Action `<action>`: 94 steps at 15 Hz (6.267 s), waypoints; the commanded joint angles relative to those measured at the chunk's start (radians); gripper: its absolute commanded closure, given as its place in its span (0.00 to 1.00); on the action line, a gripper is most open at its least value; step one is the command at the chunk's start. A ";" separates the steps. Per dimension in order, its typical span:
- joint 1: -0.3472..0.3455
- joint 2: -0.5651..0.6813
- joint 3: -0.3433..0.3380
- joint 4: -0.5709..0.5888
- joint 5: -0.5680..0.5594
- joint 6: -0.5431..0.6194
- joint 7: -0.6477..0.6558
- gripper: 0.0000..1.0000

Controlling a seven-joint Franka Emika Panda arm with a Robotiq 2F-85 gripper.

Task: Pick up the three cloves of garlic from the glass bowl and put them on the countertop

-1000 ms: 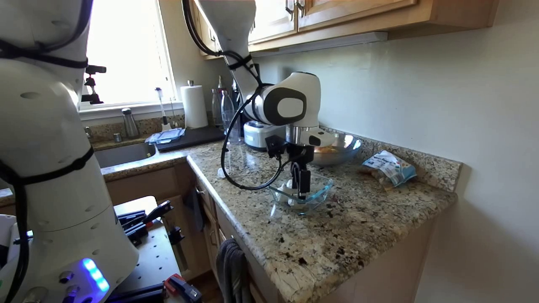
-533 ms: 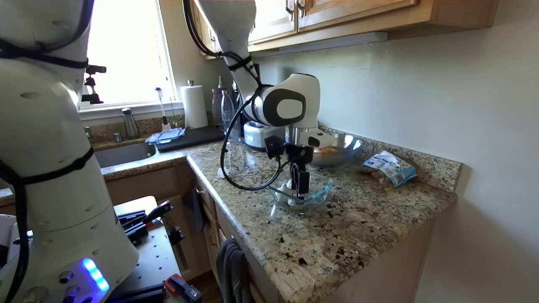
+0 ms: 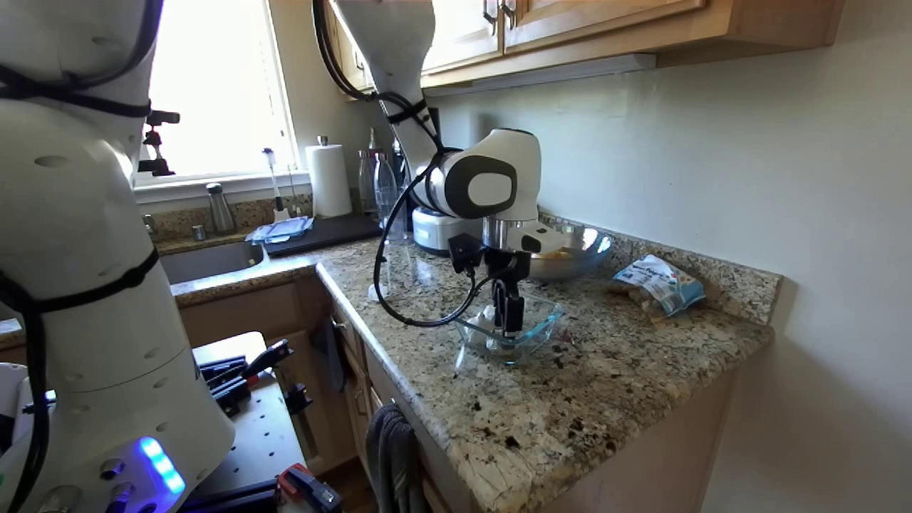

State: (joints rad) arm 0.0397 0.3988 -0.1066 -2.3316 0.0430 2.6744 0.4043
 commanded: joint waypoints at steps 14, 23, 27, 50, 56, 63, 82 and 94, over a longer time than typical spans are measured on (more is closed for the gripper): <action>-0.001 -0.020 0.005 0.012 0.049 0.026 -0.009 0.82; 0.004 -0.286 0.022 -0.041 0.013 -0.086 -0.048 0.82; 0.022 -0.336 0.085 -0.019 0.003 -0.119 -0.071 0.82; 0.329 0.020 0.091 0.126 -0.321 0.070 -0.009 0.31; 0.236 -0.126 0.156 0.091 -0.181 -0.007 -0.109 0.00; 0.123 -0.306 0.123 0.047 -0.126 -0.113 -0.112 0.00; -0.006 -0.121 0.030 -0.039 -0.058 0.074 -0.060 0.00; 0.001 -0.057 0.051 -0.044 0.046 0.124 -0.076 0.00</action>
State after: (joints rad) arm 0.0394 0.3415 -0.0652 -2.3555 0.0571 2.7587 0.3319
